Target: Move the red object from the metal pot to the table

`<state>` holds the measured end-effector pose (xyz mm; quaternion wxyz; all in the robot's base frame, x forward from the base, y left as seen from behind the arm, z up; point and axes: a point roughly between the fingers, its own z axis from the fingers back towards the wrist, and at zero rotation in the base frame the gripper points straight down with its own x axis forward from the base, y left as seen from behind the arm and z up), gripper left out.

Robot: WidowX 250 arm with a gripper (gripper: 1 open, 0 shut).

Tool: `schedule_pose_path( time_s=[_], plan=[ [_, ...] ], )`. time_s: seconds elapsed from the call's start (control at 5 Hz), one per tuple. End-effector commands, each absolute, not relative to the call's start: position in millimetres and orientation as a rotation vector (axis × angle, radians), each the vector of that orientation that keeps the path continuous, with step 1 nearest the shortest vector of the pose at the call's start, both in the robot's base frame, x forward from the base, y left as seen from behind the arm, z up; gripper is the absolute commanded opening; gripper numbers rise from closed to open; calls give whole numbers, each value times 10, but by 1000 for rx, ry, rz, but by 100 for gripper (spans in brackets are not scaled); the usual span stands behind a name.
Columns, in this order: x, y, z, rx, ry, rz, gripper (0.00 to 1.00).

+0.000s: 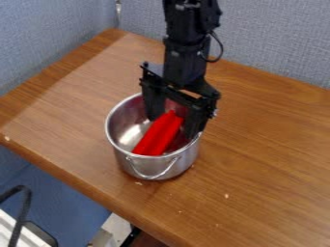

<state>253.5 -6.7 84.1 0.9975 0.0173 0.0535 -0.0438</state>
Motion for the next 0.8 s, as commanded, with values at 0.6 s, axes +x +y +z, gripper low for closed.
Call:
schedule_pose_path(
  time_s=[0.6],
  plan=[
    [2562,-97,1056,58,56,19,100]
  ],
)
